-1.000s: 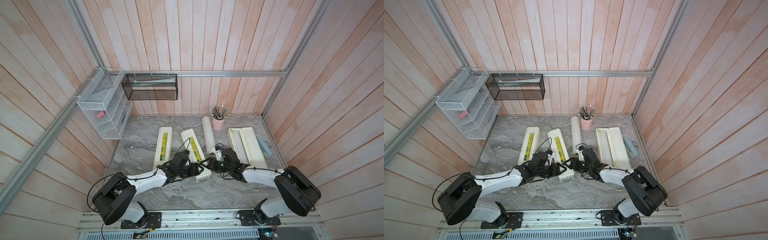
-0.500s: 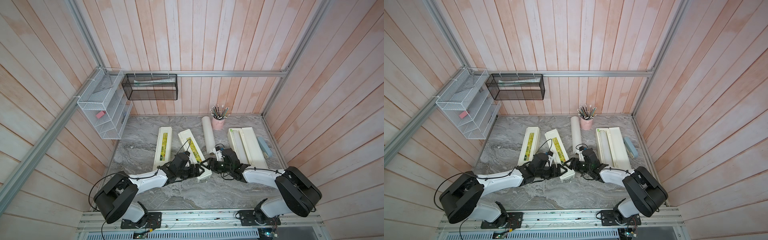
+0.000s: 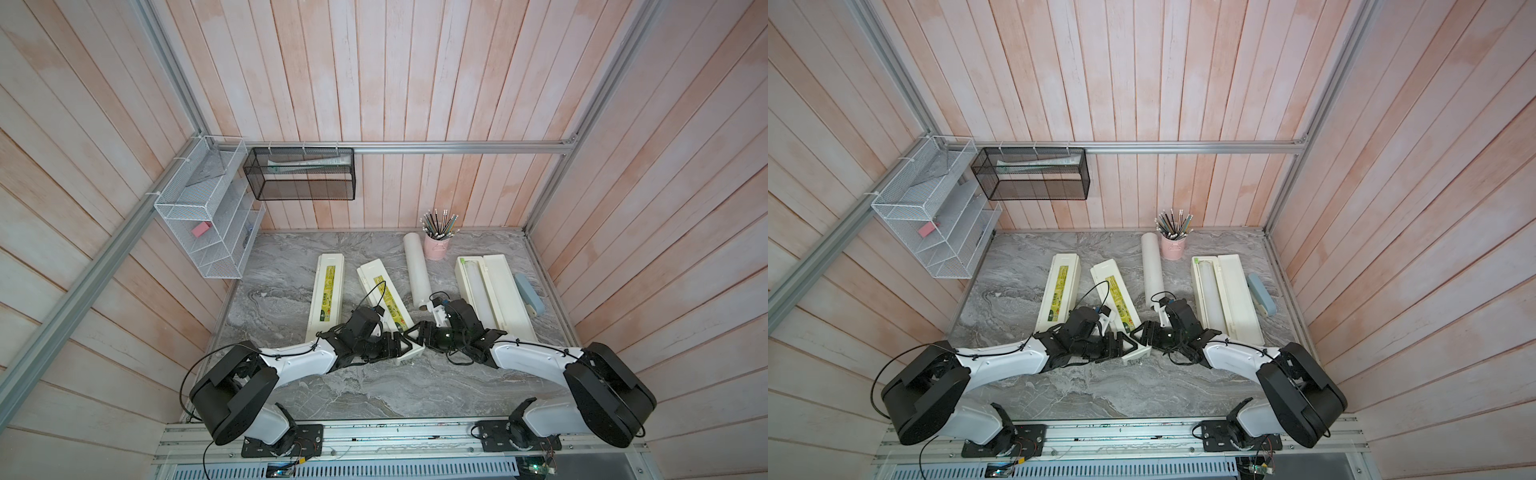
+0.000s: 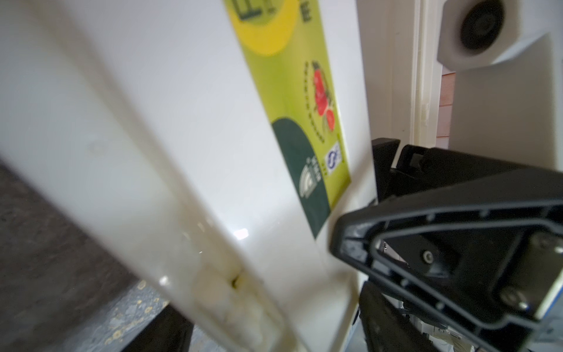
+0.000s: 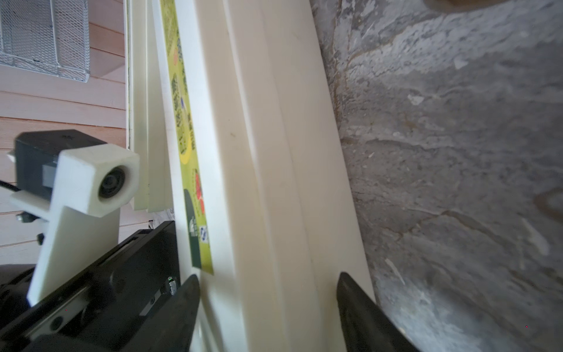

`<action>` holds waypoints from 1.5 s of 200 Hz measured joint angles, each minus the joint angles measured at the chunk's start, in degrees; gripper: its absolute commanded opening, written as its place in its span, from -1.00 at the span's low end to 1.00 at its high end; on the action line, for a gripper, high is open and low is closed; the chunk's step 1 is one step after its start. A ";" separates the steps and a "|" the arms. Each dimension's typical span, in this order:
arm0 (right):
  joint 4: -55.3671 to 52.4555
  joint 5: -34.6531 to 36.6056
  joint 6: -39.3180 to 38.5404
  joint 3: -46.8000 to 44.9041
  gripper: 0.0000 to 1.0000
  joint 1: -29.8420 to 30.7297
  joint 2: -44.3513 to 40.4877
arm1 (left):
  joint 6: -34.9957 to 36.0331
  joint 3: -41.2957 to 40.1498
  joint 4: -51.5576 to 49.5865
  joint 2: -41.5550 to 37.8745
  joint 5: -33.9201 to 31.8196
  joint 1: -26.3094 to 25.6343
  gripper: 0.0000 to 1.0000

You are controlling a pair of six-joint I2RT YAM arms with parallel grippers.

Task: Put plastic wrap rolls into dispensers
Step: Close the lid on the plastic wrap cutting box.

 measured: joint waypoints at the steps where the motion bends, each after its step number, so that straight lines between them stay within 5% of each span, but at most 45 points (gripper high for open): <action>1: -0.24 -0.02 -0.04 0.07 0.53 0.04 -0.04 | 0.02 0.02 -0.04 -0.02 0.07 0.02 0.77; 35: -7.02 1.40 -1.51 3.85 0.66 0.57 0.46 | 3.74 2.16 -4.79 -0.02 1.90 3.43 0.81; 134: -10.69 0.24 -8.81 19.37 0.60 -2.82 14.69 | 8.63 11.87 -6.56 8.24 -1.22 17.16 0.82; 300: -12.59 -7.56 -15.06 49.55 0.33 -11.30 39.39 | 10.12 35.91 -3.13 30.16 4.48 25.27 0.71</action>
